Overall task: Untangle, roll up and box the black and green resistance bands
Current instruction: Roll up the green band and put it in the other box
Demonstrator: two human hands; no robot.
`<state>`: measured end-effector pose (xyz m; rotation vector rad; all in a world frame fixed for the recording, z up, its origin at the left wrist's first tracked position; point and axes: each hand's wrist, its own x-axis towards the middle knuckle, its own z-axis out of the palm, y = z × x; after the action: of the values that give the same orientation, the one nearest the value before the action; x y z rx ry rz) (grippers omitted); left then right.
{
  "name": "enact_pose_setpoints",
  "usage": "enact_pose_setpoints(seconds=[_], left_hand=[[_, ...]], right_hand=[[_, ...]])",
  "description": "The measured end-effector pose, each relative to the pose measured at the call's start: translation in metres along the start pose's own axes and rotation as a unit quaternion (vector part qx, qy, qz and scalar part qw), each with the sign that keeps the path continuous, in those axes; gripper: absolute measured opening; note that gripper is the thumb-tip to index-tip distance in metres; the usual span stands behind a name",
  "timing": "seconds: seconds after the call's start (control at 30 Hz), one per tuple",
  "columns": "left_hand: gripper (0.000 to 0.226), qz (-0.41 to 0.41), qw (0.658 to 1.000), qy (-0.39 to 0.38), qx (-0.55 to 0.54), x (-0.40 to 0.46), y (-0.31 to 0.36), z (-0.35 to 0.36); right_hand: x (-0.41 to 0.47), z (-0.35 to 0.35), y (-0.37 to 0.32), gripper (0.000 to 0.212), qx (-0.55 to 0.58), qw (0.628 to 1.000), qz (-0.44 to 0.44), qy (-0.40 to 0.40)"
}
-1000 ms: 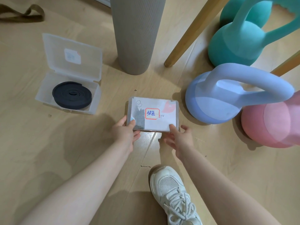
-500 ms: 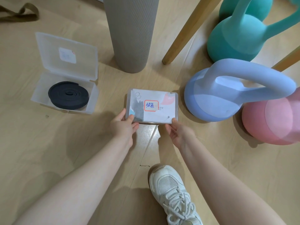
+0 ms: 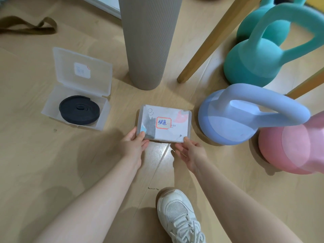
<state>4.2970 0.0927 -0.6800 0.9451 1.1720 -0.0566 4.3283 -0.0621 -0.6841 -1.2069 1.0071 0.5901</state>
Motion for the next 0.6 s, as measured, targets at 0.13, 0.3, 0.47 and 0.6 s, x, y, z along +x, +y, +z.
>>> enact_pose_setpoints(seconds=[0.13, 0.3, 0.47, 0.6], left_hand=[[0.050, -0.014, 1.000, -0.001, -0.017, 0.003, 0.001, 0.004], [0.048, -0.016, 0.999, 0.024, -0.046, 0.001, 0.002, 0.008], [0.043, -0.028, 0.998, 0.024, -0.055, 0.005, 0.004, 0.006], [0.047, -0.025, 0.998, 0.029, -0.054, 0.010, 0.006, 0.006]], right_hand=[[0.001, 0.013, 0.008, 0.024, 0.059, 0.996, 0.015, -0.064], [0.004, 0.026, 0.002, 0.020, 0.028, 0.995, 0.074, -0.058], [0.001, 0.036, 0.006, 0.014, -0.021, 0.985, 0.134, -0.102], [0.001, 0.049, 0.012, 0.009, 0.037, 0.990, 0.124, -0.055]])
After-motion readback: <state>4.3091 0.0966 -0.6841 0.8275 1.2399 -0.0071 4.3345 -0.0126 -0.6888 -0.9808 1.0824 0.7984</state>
